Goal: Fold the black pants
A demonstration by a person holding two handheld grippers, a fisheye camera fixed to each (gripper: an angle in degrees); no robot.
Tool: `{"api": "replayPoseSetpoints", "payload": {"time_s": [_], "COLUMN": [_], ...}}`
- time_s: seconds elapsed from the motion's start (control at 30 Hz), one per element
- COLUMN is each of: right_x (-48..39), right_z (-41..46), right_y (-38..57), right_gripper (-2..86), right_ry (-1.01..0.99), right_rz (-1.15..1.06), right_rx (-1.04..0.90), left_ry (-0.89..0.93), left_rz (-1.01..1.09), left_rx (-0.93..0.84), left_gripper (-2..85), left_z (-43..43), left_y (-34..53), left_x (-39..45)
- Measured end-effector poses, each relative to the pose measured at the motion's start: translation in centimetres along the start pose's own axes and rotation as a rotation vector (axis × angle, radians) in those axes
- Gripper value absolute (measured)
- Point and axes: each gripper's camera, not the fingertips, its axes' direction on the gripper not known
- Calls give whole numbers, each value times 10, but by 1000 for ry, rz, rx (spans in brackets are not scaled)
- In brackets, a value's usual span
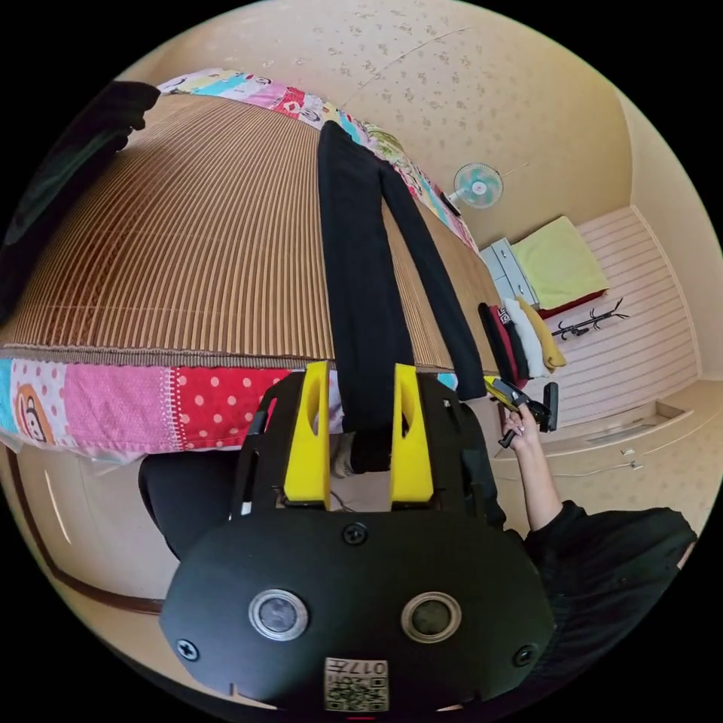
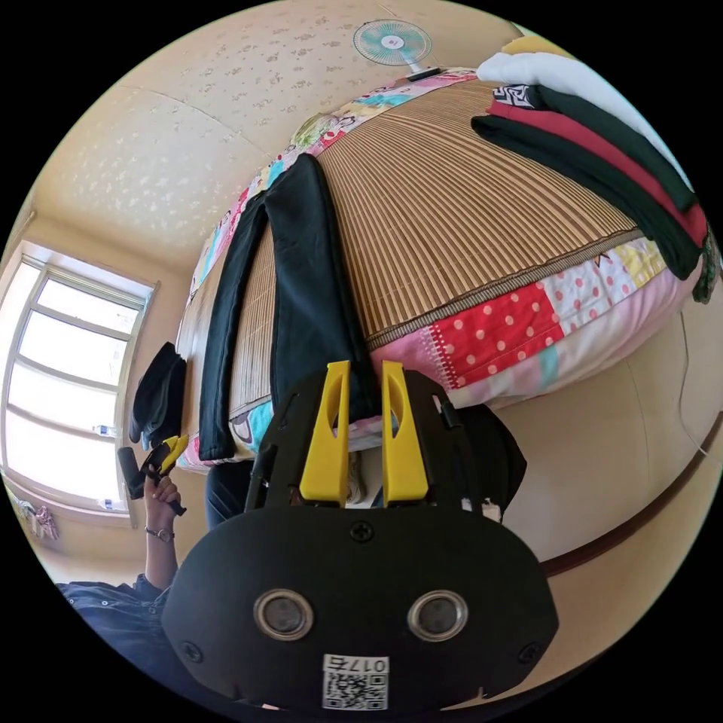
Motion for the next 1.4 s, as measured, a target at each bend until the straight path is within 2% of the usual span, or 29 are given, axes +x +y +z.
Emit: {"api": "replayPoseSetpoints", "payload": {"time_s": [0.2,0.27,0.3,0.43,0.53,0.63,0.7,0.73,0.83,1.0,1.2,1.4], "right_x": [1,5,9,20,26,35,39,41,32,10,26,27], "right_z": [-11,-12,-12,-16,-17,-17,-13,-8,6,13,10,14], "right_y": [-15,-20,-23,-29,-34,-41,-47,-52,-69,-82,-73,-65], "right_gripper": [70,71,72,80,91,100,102,102,107,107,101,98], "right_ry": [59,50,34,-18,-38,-103,-120,-120,-67,84,21,56], "right_rz": [-18,-14,-7,9,-6,-6,19,59,111,-4,-10,-26], "right_rx": [10,4,7,18,24,34,20,-9,-70,-138,-98,-75], "left_ry": [-284,-369,-368,-255,-190,-99,-65,-63,-81,-186,-235,-406], "left_rz": [230,229,214,98,-47,-56,-55,-62,-52,-24,-31,16], "left_rx": [-92,-220,-244,-101,-32,136,142,88,-26,-48,-20,-18], "left_gripper": [80,56,56,56,89,100,101,110,118,100,89,88], "left_z": [20,45,50,39,25,3,2,7,26,31,36,52], "left_y": [-28,-36,-37,-19,3,23,23,18,7,9,21,29], "left_x": [41,33,28,3,-17,-27,-35,-40,-46,-43,-45,-28]}}
